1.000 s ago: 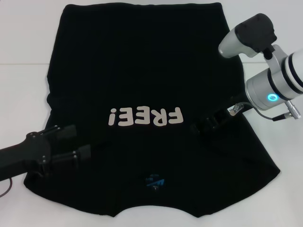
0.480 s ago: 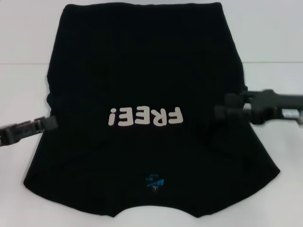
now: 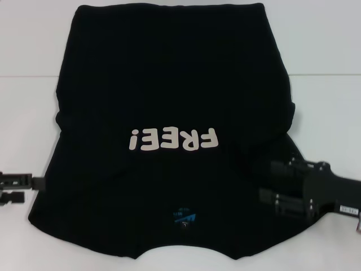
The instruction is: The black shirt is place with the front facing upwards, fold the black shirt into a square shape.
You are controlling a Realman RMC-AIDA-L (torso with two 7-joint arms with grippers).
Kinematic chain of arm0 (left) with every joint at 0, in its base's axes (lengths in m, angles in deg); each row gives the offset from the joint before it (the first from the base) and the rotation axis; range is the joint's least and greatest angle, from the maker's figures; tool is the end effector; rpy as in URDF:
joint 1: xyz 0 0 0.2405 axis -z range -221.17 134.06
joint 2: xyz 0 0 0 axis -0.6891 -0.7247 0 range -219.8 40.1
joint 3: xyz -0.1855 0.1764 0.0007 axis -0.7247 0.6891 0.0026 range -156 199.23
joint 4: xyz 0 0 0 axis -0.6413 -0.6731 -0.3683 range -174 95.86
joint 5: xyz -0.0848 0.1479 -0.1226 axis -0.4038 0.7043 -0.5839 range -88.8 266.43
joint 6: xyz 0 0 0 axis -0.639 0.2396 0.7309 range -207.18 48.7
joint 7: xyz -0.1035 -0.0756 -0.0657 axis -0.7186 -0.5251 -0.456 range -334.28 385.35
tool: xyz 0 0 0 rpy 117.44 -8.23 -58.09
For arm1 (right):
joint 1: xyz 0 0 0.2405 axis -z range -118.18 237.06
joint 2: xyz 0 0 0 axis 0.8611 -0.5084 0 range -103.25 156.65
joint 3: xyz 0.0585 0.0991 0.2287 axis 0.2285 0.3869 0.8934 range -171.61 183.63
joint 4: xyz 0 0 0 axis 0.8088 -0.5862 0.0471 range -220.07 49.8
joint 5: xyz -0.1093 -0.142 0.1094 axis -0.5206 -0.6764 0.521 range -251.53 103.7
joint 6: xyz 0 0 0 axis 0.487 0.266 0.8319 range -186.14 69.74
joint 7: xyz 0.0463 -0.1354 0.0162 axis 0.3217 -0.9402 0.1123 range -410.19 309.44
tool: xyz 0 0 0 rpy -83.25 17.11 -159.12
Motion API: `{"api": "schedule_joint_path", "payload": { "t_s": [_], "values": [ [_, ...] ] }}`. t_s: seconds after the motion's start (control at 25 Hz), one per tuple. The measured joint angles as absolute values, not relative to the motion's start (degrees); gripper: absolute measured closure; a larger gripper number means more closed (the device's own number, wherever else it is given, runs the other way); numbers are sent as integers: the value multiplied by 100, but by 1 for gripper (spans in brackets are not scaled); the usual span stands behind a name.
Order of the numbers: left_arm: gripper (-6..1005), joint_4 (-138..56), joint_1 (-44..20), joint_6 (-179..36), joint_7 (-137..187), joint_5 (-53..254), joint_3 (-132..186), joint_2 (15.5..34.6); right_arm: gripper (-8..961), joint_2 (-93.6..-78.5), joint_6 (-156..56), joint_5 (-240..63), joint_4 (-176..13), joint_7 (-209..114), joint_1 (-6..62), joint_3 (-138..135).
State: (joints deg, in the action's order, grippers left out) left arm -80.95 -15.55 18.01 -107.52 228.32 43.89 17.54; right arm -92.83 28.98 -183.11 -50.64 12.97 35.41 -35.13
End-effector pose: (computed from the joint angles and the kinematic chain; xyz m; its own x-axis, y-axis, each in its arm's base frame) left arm -0.3506 0.3040 0.1078 0.0823 0.9223 0.3777 0.9957 -0.0920 0.0077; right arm 0.2910 0.3022 -0.0099 0.8288 -0.2040 -0.5210 -0.3851 -0.8834 -0.2669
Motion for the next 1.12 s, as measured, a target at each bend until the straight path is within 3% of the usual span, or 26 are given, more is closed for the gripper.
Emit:
{"api": "schedule_joint_path", "payload": {
  "t_s": [0.2,0.68,1.12],
  "values": [
    [113,-8097,-1315,1757,-11237,23544,4416,1692,231,-9276,2900,-18317,-5177,997,3704,-3488],
    [114,-7875,-1211,1068,-11320,23757,4736,1824,234,-9268,2986,-18314,-5187,976,3799,-3433],
    [113,-7631,-1221,841,-11327,23812,4774,1826,233,-9264,3002,-18307,-5192,973,3804,-3431]
  ]
}}
